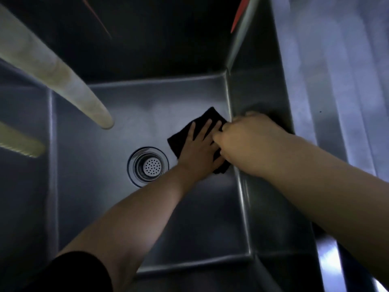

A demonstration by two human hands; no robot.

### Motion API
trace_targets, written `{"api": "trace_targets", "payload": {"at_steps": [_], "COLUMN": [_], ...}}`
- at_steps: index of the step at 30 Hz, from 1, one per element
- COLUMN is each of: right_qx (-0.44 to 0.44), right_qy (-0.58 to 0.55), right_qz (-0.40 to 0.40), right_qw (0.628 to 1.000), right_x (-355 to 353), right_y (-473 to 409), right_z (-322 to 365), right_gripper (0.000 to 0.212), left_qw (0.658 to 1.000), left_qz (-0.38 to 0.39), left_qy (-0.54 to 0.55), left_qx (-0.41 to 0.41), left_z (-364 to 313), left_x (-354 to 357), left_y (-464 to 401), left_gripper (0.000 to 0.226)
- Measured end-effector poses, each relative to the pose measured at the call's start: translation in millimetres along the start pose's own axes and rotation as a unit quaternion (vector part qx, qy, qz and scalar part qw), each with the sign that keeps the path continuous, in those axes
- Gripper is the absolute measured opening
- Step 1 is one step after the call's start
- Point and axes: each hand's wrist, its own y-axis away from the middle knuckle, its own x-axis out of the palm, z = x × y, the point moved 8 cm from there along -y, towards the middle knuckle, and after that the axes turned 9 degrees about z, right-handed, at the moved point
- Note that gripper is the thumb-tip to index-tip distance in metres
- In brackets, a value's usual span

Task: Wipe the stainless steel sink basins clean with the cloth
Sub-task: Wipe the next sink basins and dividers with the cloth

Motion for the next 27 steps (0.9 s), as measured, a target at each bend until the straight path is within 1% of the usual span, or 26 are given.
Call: {"api": "trace_targets", "payload": {"at_steps": [1, 2, 3, 5, 6, 9, 11, 14, 18, 23, 25, 27], "right_qx": [0.016, 0.022, 0.014, -0.018, -0.017, -0.015, -0.011, -0.005, 0.015, 0.030, 0.039, 0.043], "right_qy": [0.015, 0.032, 0.033, -0.004, -0.009, 0.011, 0.019, 0.022, 0.030, 0.031, 0.026, 0.017], "right_qz": [-0.051, -0.063, -0.040, 0.009, 0.015, -0.002, 0.018, 0.042, 0.022, 0.037, 0.051, 0.062], "right_qw": [0.998, 0.997, 0.999, 1.000, 1.000, 1.000, 1.000, 0.999, 0.999, 0.998, 0.998, 0.997], "right_x": [-11, -17, -14, -5, -5, -13, -13, -13, -13, -10, -7, -5], "right_y": [2, 3, 1, 1, 2, 5, 5, 5, 4, 3, 1, 0], "right_z": [-2, -3, -3, 1, 0, 0, 0, -1, -3, -4, -5, -5], "right_gripper": [0.020, 0.020, 0.020, 0.025, 0.027, 0.026, 0.023, 0.017, 0.014, 0.012, 0.009, 0.007], "left_qw": [1.000, 1.000, 0.999, 0.999, 0.999, 0.998, 0.997, 0.994, 0.985, 0.955, 0.945, 0.937], "left_qz": [0.001, 0.003, 0.004, 0.004, 0.000, -0.017, -0.028, -0.035, -0.047, -0.053, -0.047, -0.037], "left_qy": [-0.003, -0.013, -0.024, -0.025, -0.015, 0.004, 0.009, 0.014, 0.028, 0.081, 0.081, 0.085], "left_qx": [-0.013, -0.023, -0.030, -0.038, -0.044, -0.064, -0.077, -0.107, -0.163, -0.280, -0.315, -0.338], "left_z": [7, 16, 25, 46, 57, 83, 97, 123, 173, 250, 261, 258], "left_x": [-8, -15, -23, -39, -45, -53, -53, -50, -43, -19, -5, 9], "left_y": [-17, -32, -46, -65, -70, -71, -65, -46, -8, 66, 104, 138], "left_gripper": [0.076, 0.078, 0.077, 0.072, 0.070, 0.069, 0.069, 0.068, 0.068, 0.068, 0.067, 0.067]}}
